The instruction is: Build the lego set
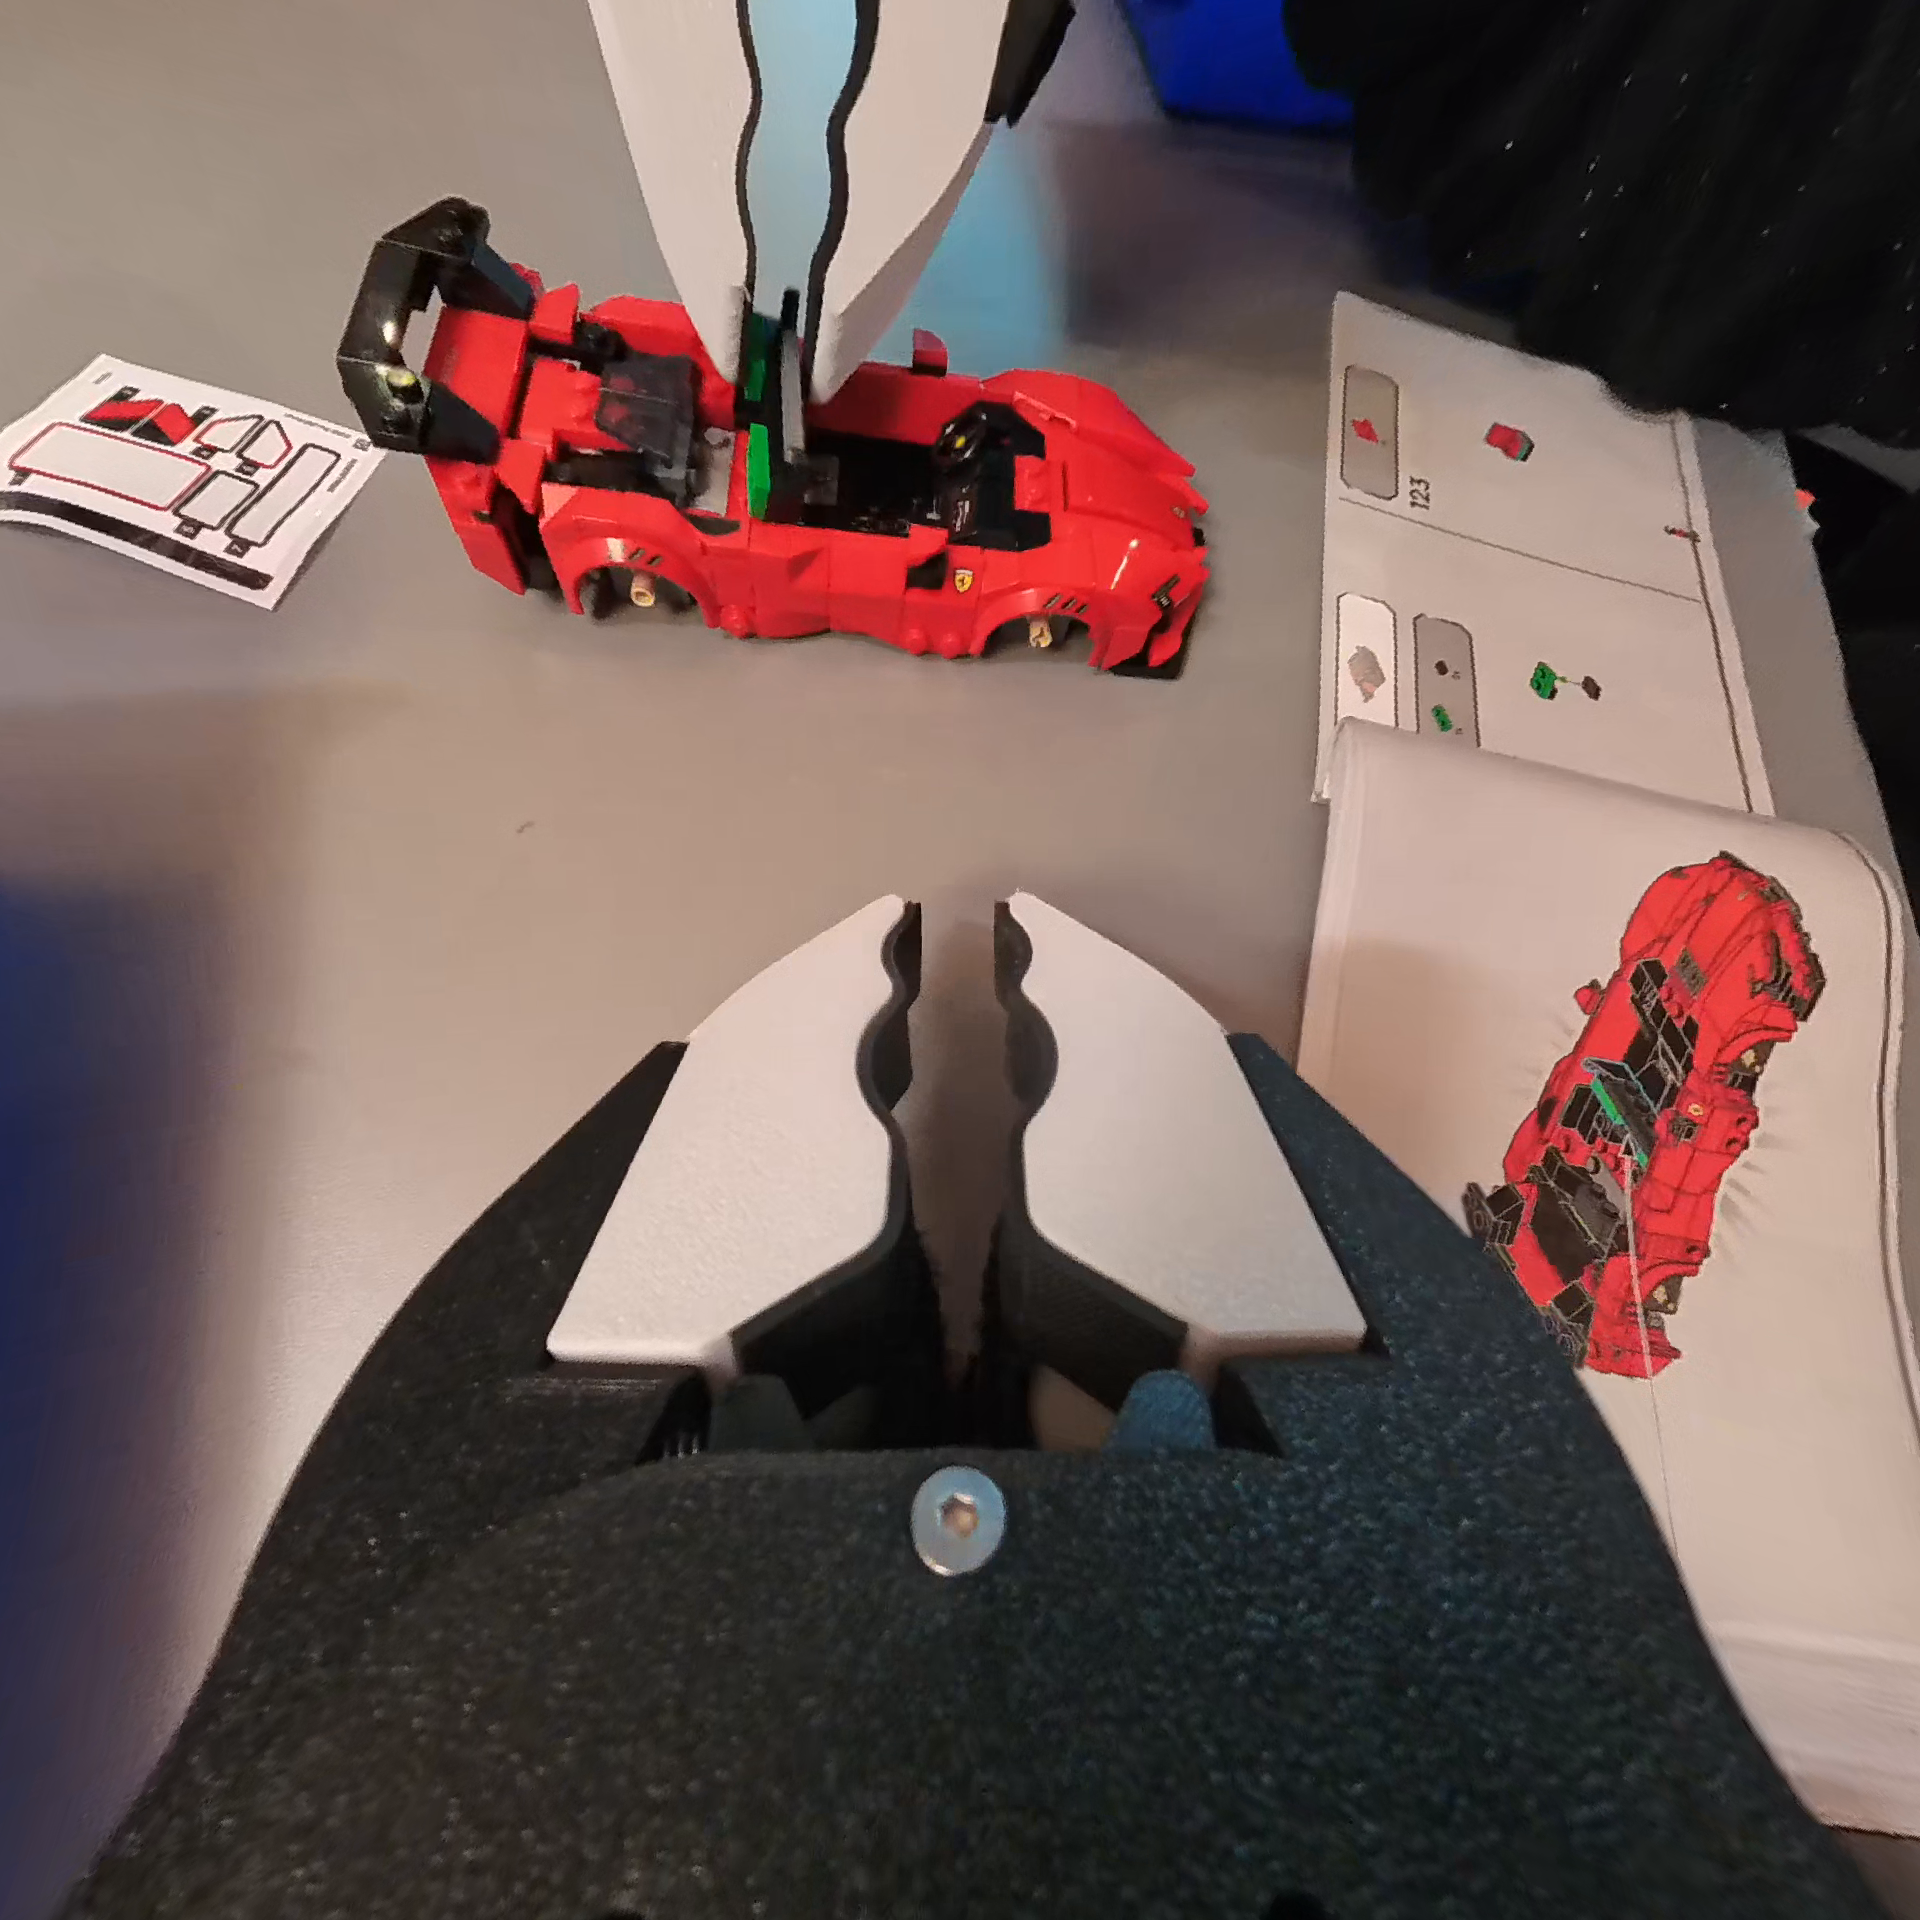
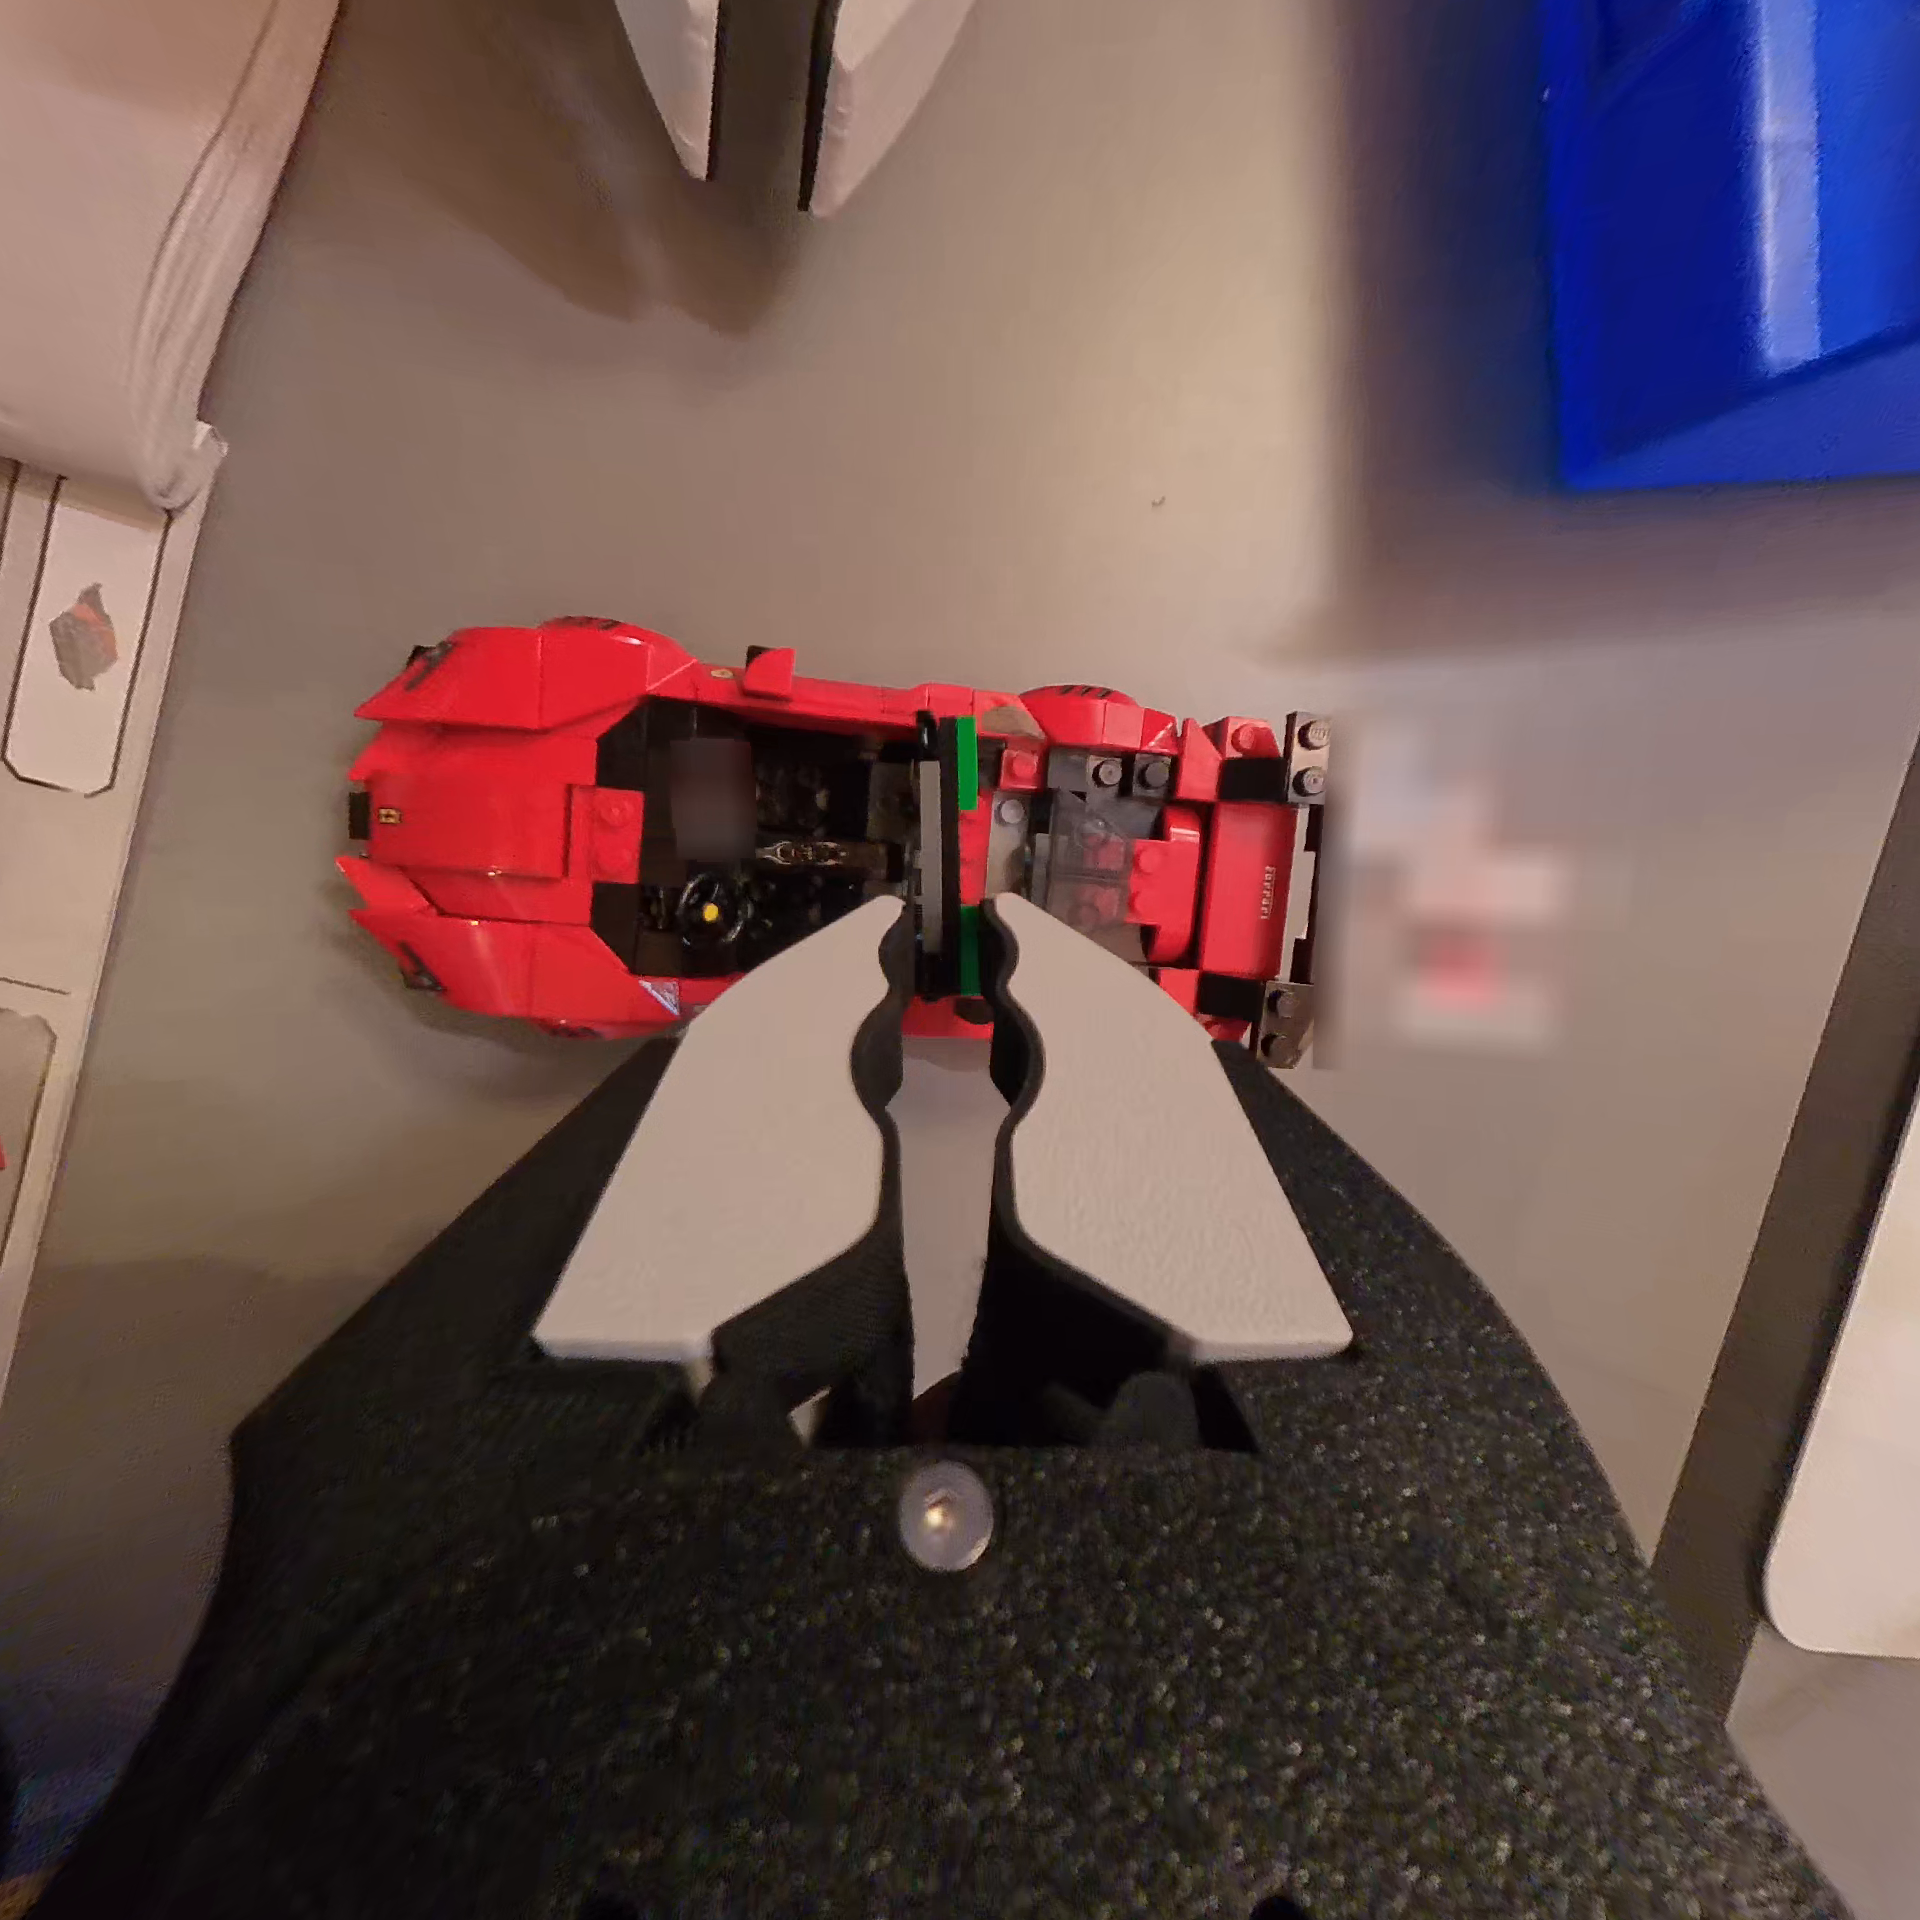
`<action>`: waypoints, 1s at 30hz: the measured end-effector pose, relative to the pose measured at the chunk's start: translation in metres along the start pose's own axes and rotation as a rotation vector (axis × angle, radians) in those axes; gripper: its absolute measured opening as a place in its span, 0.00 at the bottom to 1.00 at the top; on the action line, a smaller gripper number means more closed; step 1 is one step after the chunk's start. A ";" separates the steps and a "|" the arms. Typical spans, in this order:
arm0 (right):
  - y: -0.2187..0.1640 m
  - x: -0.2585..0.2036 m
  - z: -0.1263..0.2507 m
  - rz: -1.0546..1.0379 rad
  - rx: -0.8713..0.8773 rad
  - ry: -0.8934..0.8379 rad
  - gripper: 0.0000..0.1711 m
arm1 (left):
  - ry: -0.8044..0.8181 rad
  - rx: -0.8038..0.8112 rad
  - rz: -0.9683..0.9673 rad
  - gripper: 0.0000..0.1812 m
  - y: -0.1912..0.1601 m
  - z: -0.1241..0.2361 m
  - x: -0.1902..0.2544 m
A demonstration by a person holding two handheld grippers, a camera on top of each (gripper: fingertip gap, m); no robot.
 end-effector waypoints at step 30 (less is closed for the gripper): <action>-0.007 -0.002 0.000 -0.241 -0.020 0.076 0.07 | -0.025 -0.034 -0.012 0.07 -0.013 -0.006 0.002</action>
Point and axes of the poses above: each gripper's, where its closed fingertips meet, z back along the fingers, y out of its top, x = y × z across the jaws, the point moved 1 cm from there along z, back along the fingers, and after that the axes turned 1 degree about -z, right-handed, at the moved point
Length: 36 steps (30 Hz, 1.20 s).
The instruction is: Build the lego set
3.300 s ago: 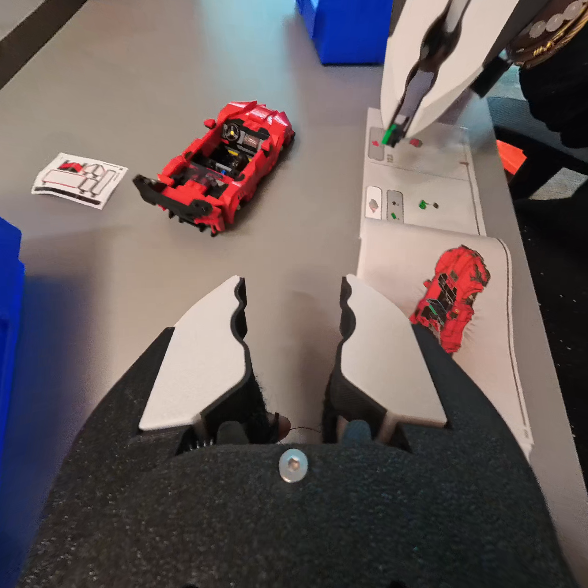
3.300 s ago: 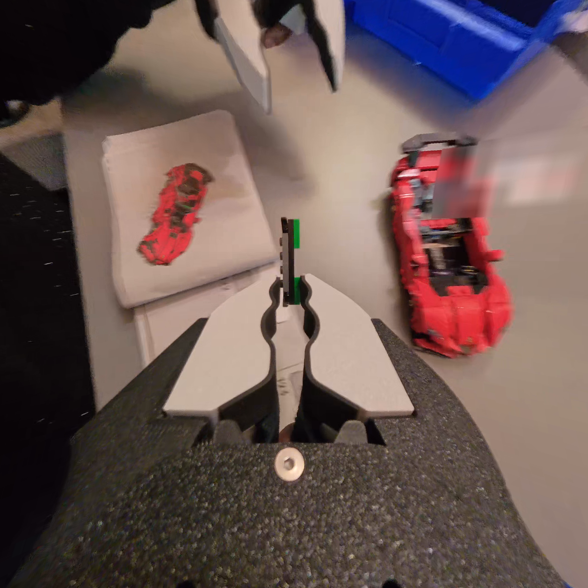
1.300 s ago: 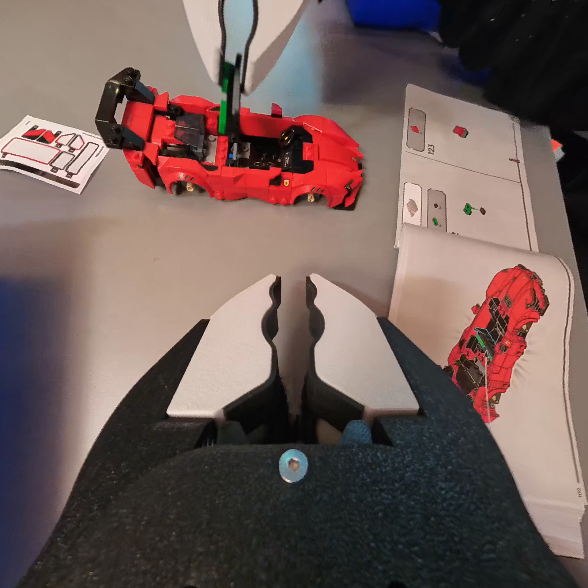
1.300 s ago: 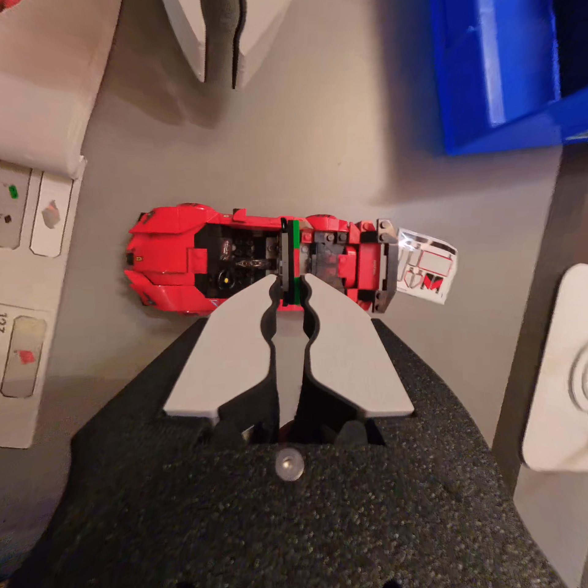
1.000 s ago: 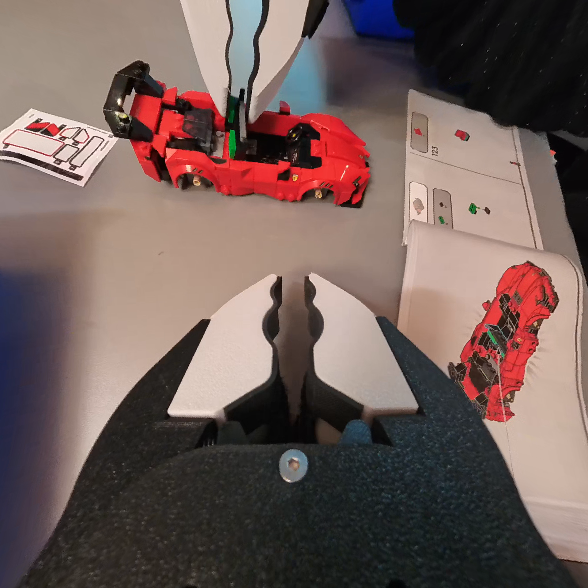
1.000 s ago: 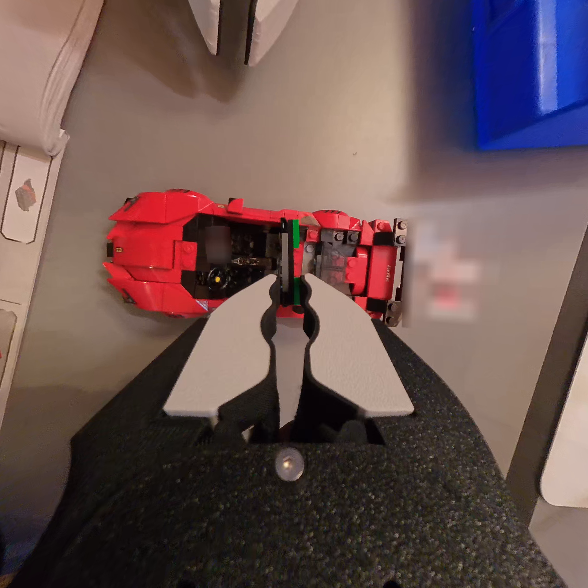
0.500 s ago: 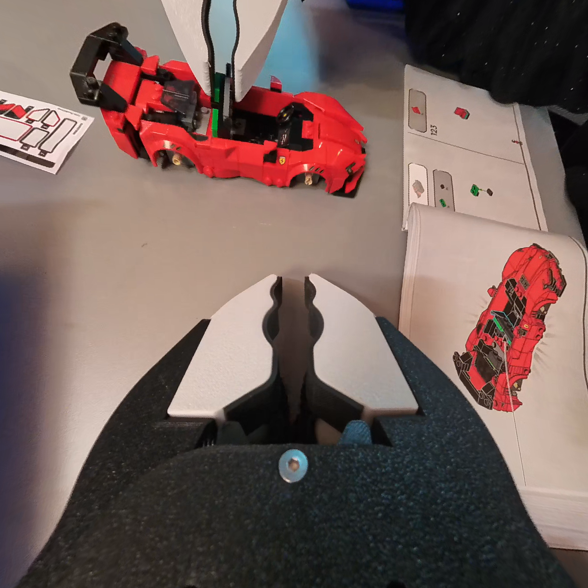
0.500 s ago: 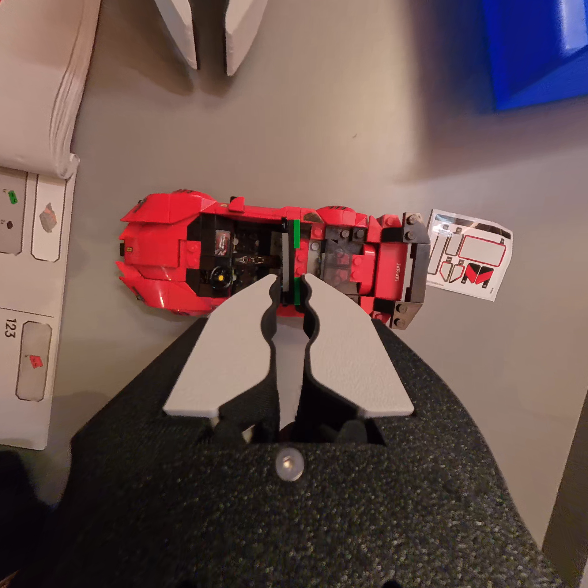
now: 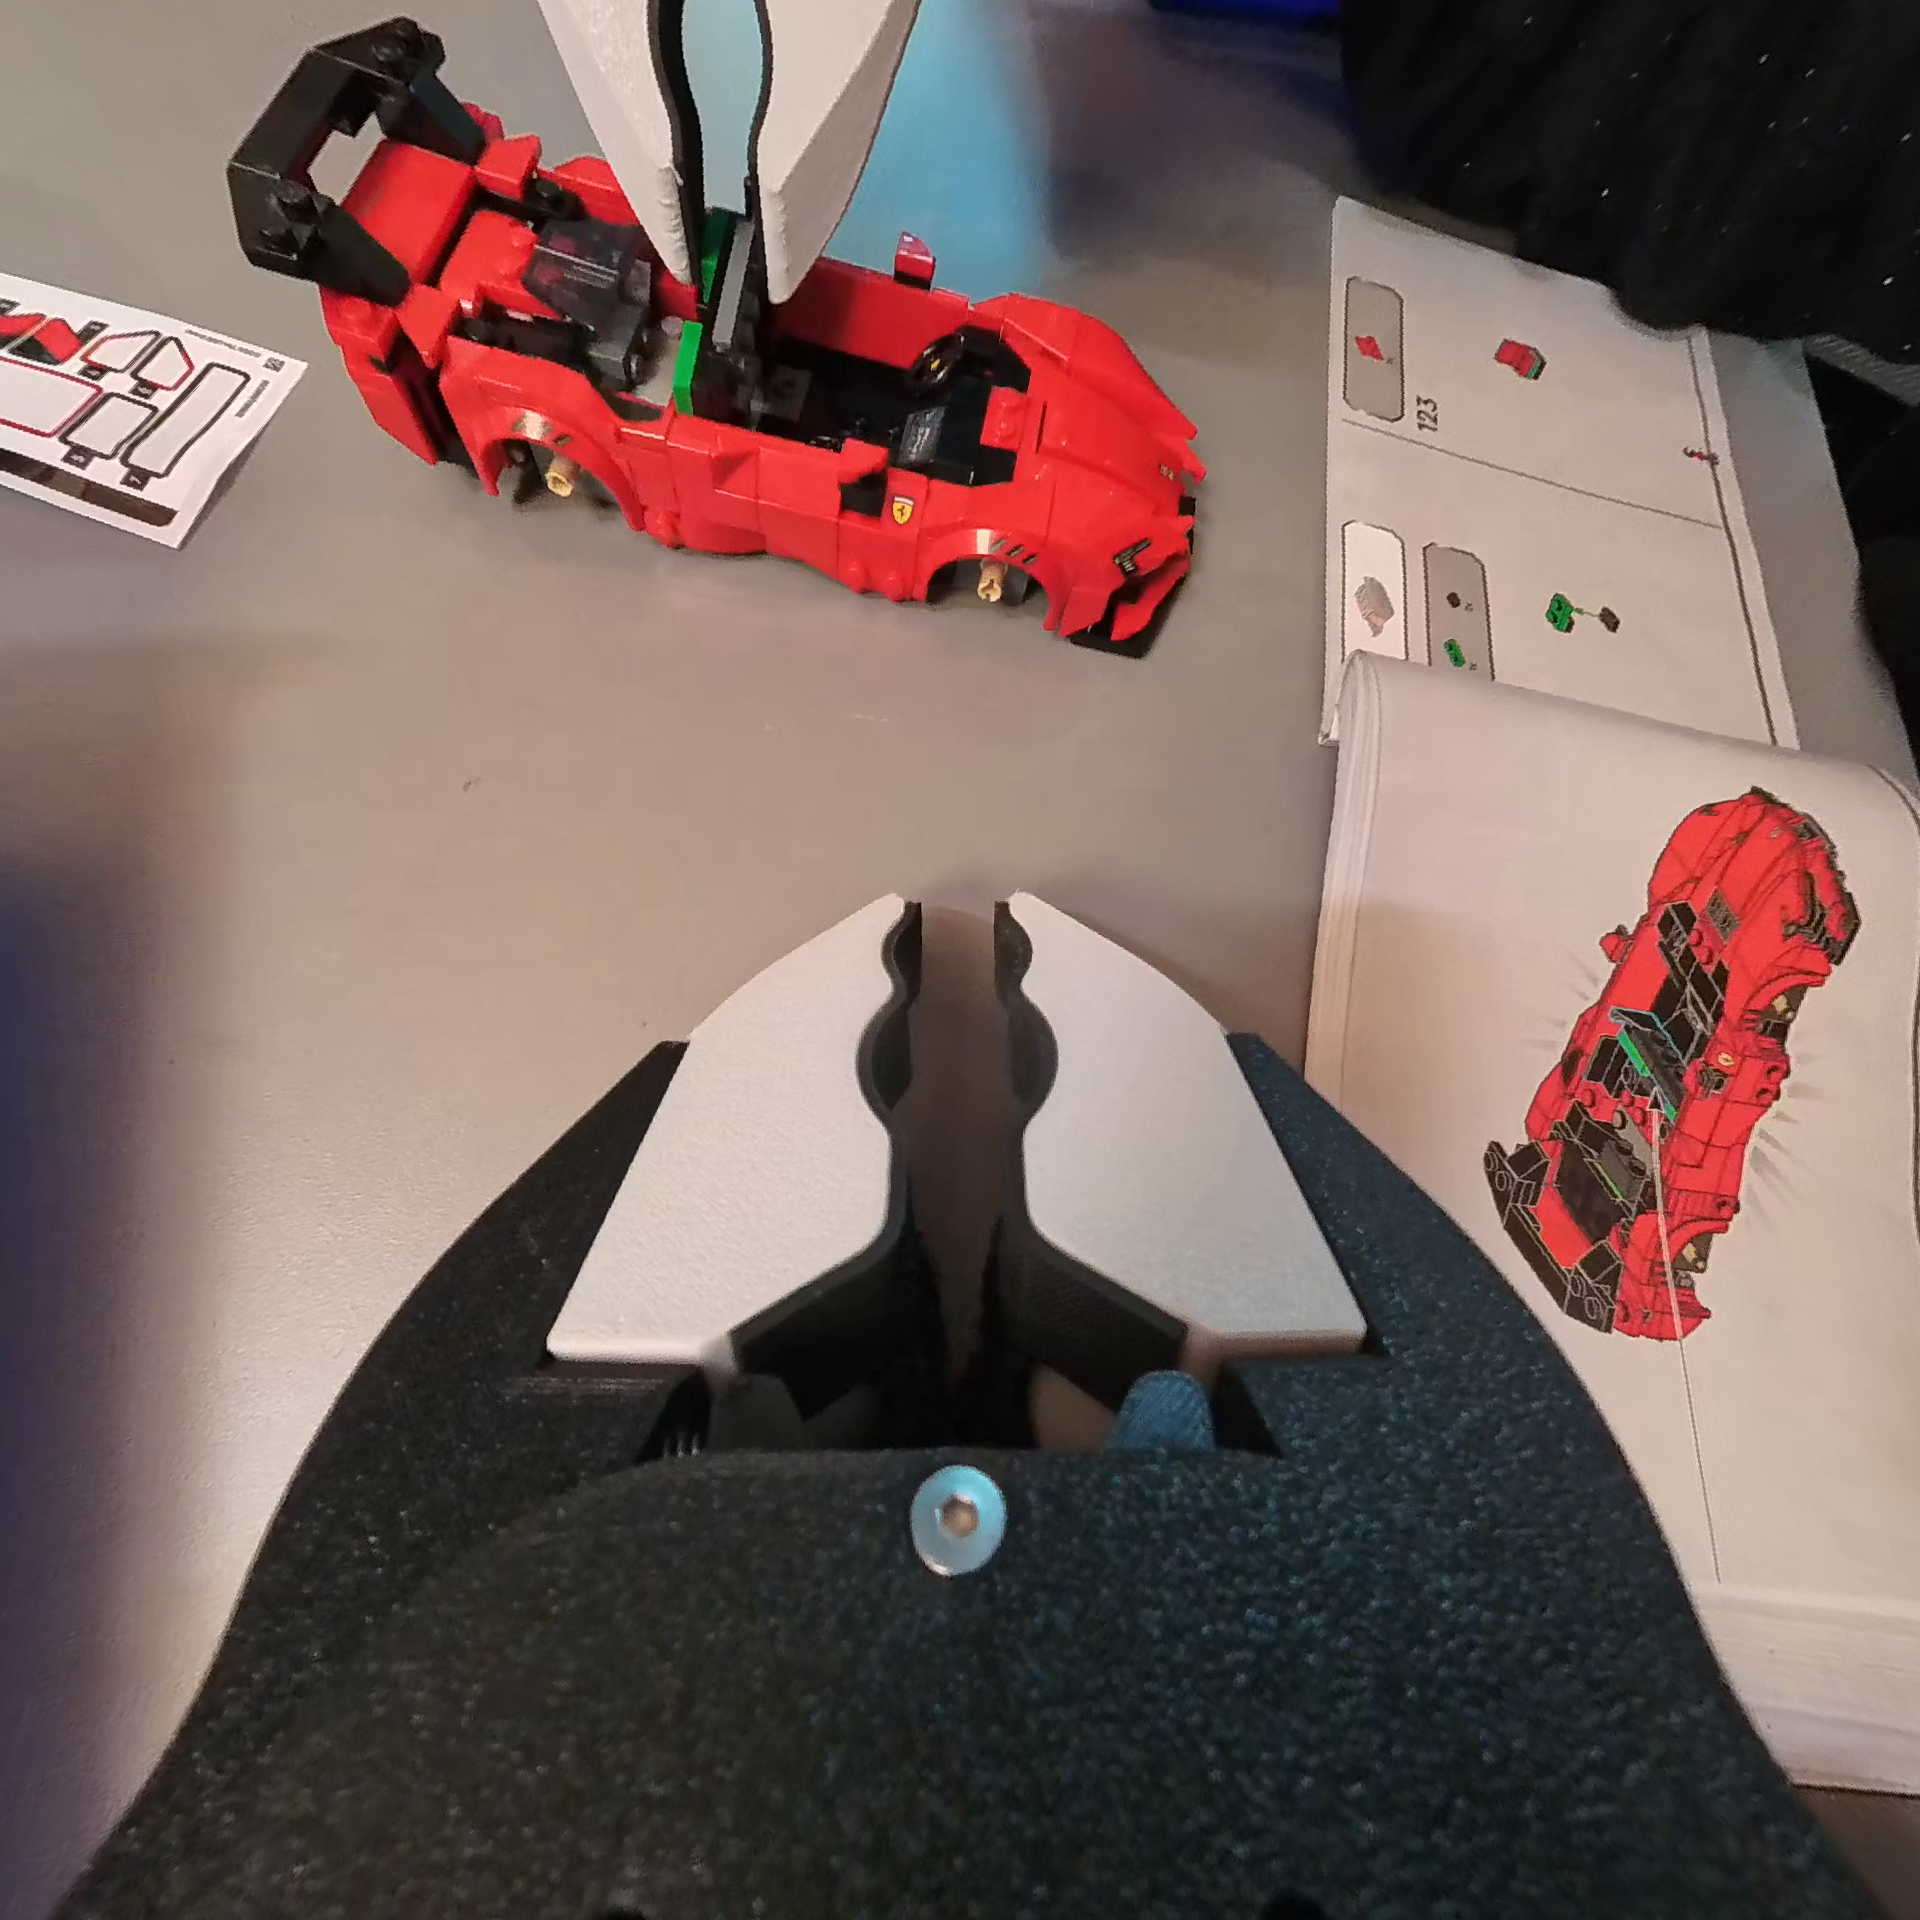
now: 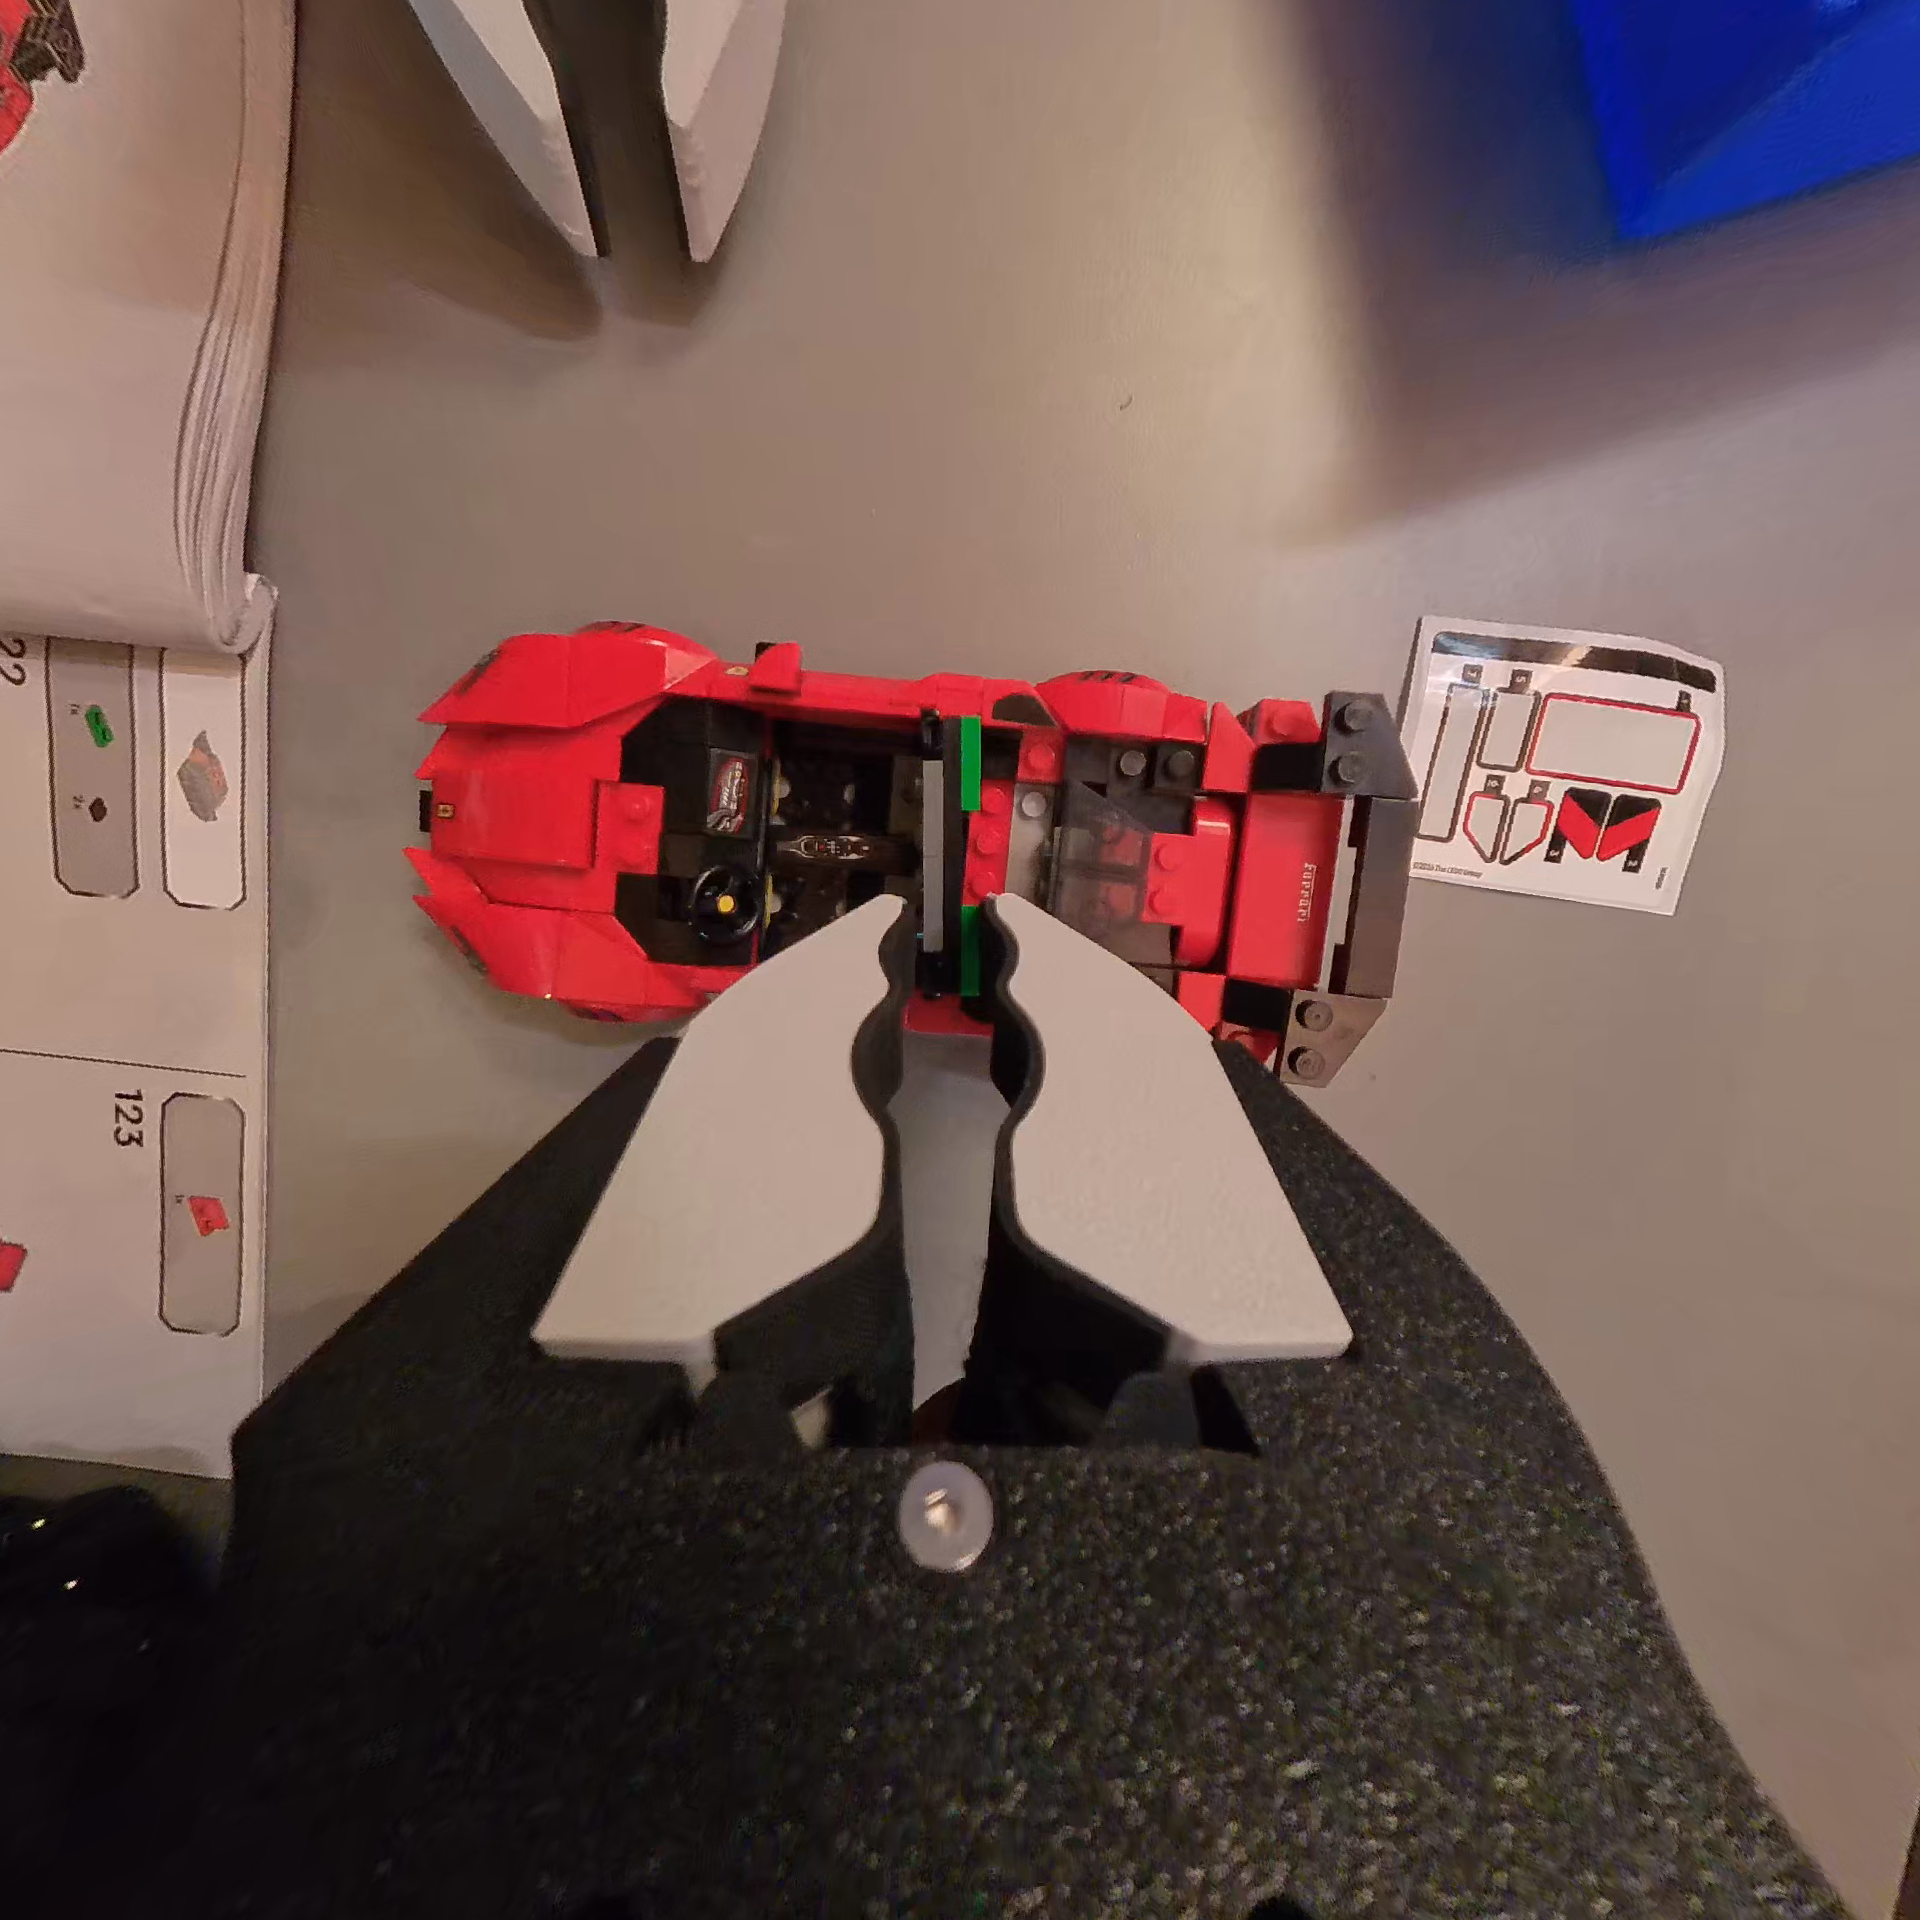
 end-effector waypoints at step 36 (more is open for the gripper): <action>-0.001 0.000 0.005 -0.015 -0.001 -0.008 0.07 | 0.010 -0.047 -0.014 0.07 -0.006 -0.005 0.001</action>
Point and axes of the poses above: each gripper's, where its closed fingertips meet, z back along the fingers, y out of its top, x = y × z across the jaws, the point moved 1 cm from there along z, back along the fingers, and after that the axes turned 1 degree about -z, right-handed, at the moved point
